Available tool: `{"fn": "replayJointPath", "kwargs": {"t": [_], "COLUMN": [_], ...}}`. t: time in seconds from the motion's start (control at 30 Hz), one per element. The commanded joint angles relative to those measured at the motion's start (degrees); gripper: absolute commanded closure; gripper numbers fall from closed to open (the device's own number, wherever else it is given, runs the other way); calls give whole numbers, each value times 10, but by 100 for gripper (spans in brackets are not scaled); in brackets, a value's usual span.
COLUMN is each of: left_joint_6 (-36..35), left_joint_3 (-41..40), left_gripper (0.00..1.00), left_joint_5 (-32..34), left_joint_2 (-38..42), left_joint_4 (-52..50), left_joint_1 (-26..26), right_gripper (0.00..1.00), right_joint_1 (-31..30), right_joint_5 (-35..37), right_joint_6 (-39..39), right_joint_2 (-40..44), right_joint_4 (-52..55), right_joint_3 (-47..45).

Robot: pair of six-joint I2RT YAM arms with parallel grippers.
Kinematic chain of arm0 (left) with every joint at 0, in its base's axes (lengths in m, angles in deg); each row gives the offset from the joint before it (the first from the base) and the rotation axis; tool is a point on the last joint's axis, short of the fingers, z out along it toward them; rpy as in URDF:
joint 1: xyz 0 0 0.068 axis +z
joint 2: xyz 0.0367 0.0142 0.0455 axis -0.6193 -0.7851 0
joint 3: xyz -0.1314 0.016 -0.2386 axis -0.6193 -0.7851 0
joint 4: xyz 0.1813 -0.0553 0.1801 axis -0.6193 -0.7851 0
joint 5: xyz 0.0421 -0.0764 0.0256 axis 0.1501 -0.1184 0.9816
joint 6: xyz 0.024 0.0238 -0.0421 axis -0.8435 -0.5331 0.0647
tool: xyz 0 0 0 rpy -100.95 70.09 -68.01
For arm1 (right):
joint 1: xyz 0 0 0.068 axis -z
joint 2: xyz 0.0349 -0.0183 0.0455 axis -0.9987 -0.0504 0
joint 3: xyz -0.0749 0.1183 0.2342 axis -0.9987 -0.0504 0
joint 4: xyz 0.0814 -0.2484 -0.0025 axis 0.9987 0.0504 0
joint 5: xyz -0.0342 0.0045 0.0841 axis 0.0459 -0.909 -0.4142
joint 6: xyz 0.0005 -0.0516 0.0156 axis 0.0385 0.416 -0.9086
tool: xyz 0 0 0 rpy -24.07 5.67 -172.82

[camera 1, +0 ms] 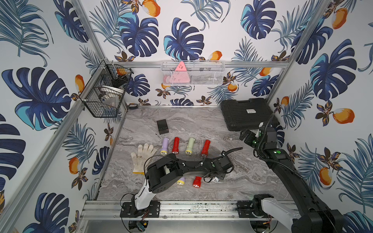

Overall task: Close the plug at the bottom of the flashlight
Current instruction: Pick up the flashlight from the center of the board.

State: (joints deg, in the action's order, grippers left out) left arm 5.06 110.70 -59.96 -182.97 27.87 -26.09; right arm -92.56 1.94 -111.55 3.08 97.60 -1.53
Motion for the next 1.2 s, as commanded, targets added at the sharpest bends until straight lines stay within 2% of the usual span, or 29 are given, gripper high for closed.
{"fn": "replayJointPath", "kwargs": {"t": [0.0, 0.3, 0.4, 0.47, 0.6, 0.73, 0.87, 1.03, 1.17], "left_joint_6": [2, -1, -18, -40, -69, -97, -136, -191, -219], "left_joint_3": [-4, -10, -8, -10, -23, -71, -138, -231, -300], "left_gripper": [65, 80, 90, 100, 100, 100, 100, 100, 100], "left_joint_5": [-18, -21, -25, -28, -31, -45, -55, -69, -77], "left_joint_2": [4, 44, 71, 93, 142, 210, 286, 373, 435], "left_joint_4": [-47, -34, -25, -9, 21, 79, 155, 267, 335], "left_joint_1": [-1, 0, 0, 0, 5, 22, 37, 56, 76], "right_gripper": [0, 0, 0, 0, 0, 0, 0, 0, 0], "right_joint_1": [0, 1, 2, 4, 11, 17, 19, 19, 18], "right_joint_5": [7, 6, 6, 4, -3, -17, -69, -205, -285], "right_joint_6": [1, 0, 0, -1, 0, 1, -4, 9, 9], "right_joint_2": [2, -2, -8, -11, -15, -12, -25, -40, -48], "right_joint_4": [-6, -6, -5, -3, 1, -5, -21, -48, -57], "right_joint_3": [-1, 1, 6, 11, 21, 27, 37, 61, 79]}}
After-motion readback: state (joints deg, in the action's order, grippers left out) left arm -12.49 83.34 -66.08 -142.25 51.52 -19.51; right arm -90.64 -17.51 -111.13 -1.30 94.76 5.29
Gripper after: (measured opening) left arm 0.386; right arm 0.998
